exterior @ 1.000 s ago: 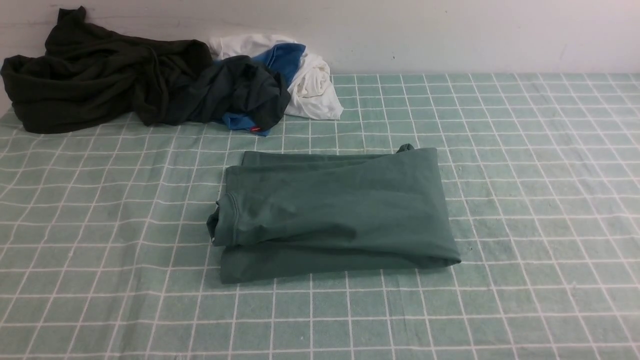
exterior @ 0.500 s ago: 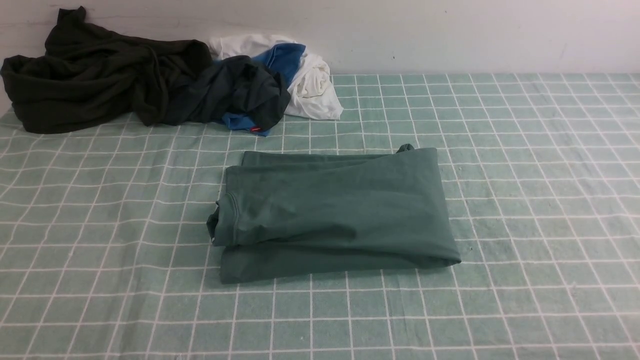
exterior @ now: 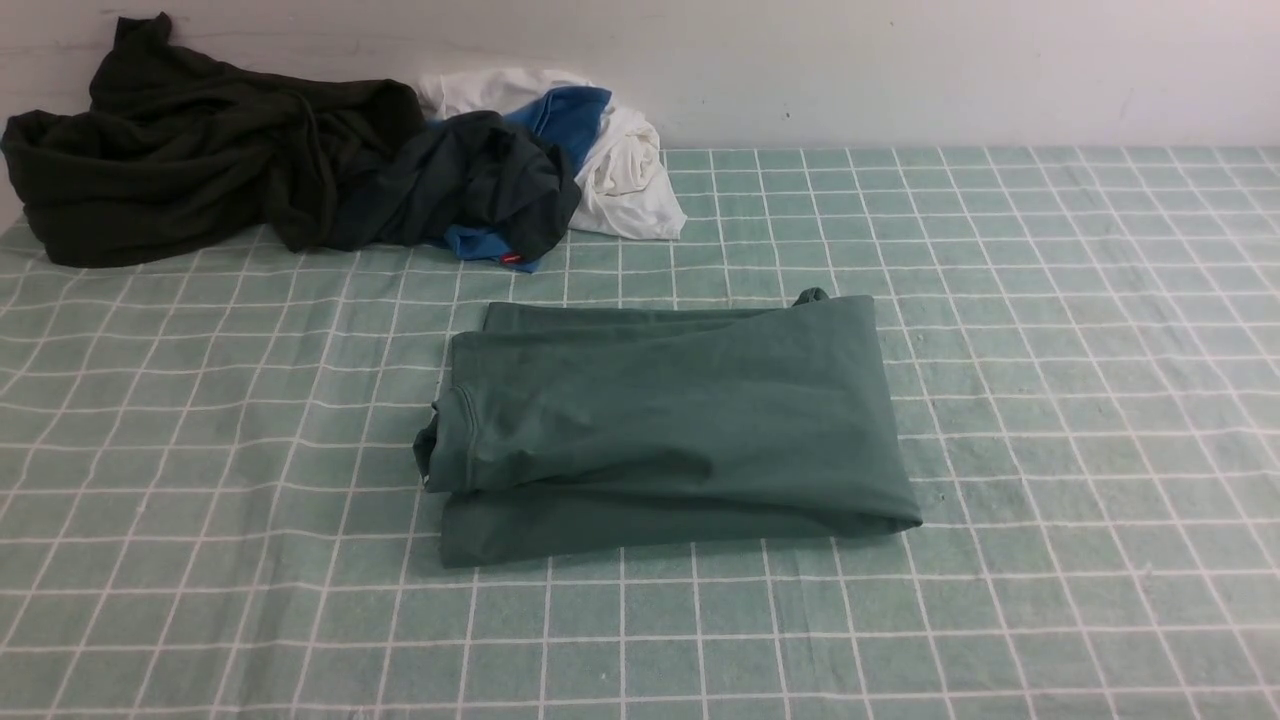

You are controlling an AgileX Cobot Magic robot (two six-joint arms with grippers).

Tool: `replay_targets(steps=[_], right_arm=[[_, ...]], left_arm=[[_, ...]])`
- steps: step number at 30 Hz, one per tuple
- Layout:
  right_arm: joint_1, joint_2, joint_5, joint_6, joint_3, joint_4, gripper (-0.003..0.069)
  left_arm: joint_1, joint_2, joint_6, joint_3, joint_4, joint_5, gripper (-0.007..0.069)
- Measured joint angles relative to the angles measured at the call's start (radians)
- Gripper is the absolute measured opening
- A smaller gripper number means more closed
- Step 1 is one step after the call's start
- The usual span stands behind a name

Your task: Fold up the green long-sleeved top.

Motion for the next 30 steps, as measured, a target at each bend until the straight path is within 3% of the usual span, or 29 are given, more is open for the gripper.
replay_targets(steps=[4, 11, 18, 30], right_arm=[[0.000, 0.000, 0.000, 0.000, 0.000, 0.000, -0.0014], [0.000, 0.000, 0.002, 0.000, 0.000, -0.002, -0.0014], [0.000, 0.000, 0.003, 0.000, 0.000, -0.002, -0.0014], [0.000, 0.000, 0.003, -0.001, 0.000, -0.002, -0.0014]], left_arm=[[0.003, -0.013, -0.011, 0.060, -0.046, -0.126, -0.0003], [0.107, -0.090, -0.031, 0.313, -0.089, -0.656, -0.0003], [0.189, -0.092, -0.031, 0.506, -0.080, -0.669, -0.0003], [0.185, -0.092, -0.031, 0.503, -0.076, -0.600, -0.0003]])
